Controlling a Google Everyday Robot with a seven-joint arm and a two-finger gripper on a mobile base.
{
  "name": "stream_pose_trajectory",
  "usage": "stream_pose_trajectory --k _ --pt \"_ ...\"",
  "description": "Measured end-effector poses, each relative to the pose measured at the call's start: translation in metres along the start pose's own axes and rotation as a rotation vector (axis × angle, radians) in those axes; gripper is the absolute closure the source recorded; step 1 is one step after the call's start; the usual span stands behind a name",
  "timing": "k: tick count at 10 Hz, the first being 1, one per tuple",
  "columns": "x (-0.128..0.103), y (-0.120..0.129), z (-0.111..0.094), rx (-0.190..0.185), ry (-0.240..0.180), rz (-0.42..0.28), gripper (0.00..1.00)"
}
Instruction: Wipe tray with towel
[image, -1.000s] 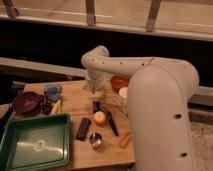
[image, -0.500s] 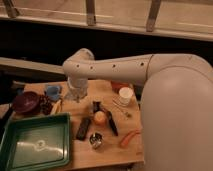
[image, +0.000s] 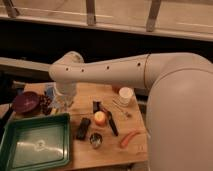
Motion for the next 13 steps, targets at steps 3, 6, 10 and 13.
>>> stream_pose_trajectory --k 3,6,10,13 --pt "0.0 0.002 0.0 -0.001 0.001 -0.004 1.0" --pt "-0.001 0.011 0.007 -0.017 0.027 -0.049 1.0" --pt "0.017 0.085 0.036 -0.074 0.105 -0.179 1.0" --pt "0.047 0.149 0.07 -0.149 0.202 -0.262 1.0"
